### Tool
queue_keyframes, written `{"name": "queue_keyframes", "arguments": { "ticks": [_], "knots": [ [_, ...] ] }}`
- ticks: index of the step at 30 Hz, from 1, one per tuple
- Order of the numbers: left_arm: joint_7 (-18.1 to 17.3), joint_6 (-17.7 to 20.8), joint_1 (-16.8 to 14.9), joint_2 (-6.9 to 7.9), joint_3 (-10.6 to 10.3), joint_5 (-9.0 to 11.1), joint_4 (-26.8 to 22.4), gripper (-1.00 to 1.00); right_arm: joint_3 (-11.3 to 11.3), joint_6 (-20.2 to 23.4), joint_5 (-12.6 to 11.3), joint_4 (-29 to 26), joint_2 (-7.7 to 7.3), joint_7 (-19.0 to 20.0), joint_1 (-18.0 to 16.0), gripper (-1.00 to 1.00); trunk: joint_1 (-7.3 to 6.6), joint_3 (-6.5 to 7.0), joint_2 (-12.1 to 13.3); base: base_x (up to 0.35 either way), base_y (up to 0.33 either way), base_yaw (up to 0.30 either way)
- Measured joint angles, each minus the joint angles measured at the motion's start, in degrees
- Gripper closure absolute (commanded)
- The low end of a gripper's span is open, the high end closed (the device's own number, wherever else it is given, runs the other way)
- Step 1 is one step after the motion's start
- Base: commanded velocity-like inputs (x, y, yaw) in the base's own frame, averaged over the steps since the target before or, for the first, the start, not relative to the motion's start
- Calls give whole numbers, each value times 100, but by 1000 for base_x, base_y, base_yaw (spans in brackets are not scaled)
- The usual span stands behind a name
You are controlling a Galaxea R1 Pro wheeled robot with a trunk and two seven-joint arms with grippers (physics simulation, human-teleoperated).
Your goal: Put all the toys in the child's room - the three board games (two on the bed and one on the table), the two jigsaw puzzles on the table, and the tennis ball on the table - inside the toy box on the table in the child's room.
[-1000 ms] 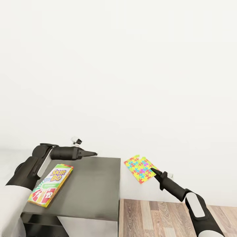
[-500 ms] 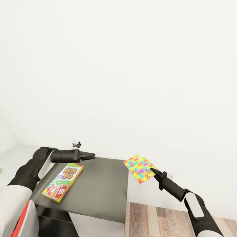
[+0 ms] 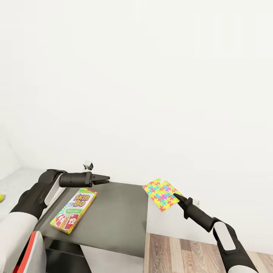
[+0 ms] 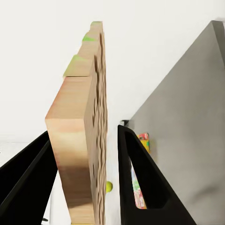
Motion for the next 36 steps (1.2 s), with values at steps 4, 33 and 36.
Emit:
{"name": "queue_keyframes", "arguments": {
  "ticks": [4, 33, 36],
  "knots": [
    [0, 0, -1, 0, 0, 1, -1, -100, 0, 0, 1, 0, 16, 0, -2, 100, -88, 72, 161, 0, 0, 0],
    [-68, -2, 2, 66, 123, 42, -88, -100, 0, -2, 8, -6, -5, 0, -2, 100, -726, 645, 1326, 0, 0, 160],
    [-69, -2, 2, 64, 188, 44, -92, -100, 0, -2, 8, -6, -5, 0, 0, 100, -792, 709, 1447, 0, 0, 271]
  ]
}}
